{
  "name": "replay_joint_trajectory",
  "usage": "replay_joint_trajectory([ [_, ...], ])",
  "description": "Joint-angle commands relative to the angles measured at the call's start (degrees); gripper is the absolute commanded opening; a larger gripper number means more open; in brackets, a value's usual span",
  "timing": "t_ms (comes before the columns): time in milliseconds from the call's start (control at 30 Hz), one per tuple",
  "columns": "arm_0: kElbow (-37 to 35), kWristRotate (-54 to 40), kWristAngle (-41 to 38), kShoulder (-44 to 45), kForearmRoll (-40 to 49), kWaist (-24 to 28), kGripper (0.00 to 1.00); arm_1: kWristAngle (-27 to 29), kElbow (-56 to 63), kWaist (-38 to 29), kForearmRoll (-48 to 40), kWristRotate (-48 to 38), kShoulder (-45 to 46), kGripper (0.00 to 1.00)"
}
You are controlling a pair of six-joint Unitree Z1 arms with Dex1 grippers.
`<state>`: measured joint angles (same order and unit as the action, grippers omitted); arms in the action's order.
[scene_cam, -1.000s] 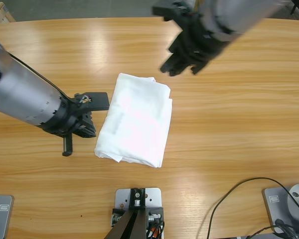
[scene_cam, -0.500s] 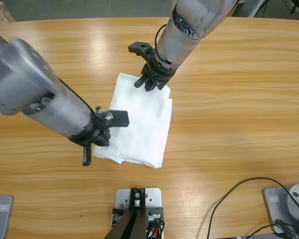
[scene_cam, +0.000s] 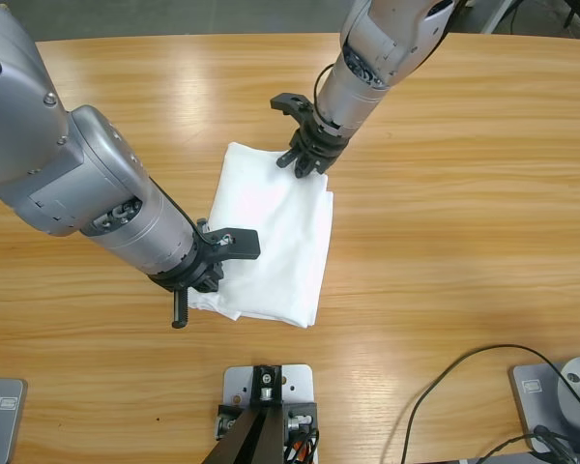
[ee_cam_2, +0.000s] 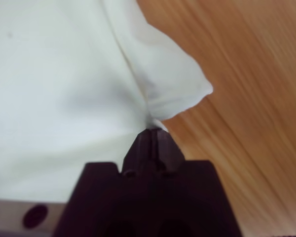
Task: Fold clothes
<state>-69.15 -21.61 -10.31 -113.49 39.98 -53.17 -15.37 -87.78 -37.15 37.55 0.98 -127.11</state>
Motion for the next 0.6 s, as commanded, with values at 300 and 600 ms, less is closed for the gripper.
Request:
replay_joint_trajectory([
  [300,-3.1,-1.3,6.1,16.1,-1.8,-0.5,0.989,5.7,-1.5,0.8,1.3,1.2,21.6,1.000],
  [600,-11.2,-20.7,4.2,6.3,10.0,-0.2,1.000,3.6,5.7,0.7,14.9,1.1,35.8,1.000],
])
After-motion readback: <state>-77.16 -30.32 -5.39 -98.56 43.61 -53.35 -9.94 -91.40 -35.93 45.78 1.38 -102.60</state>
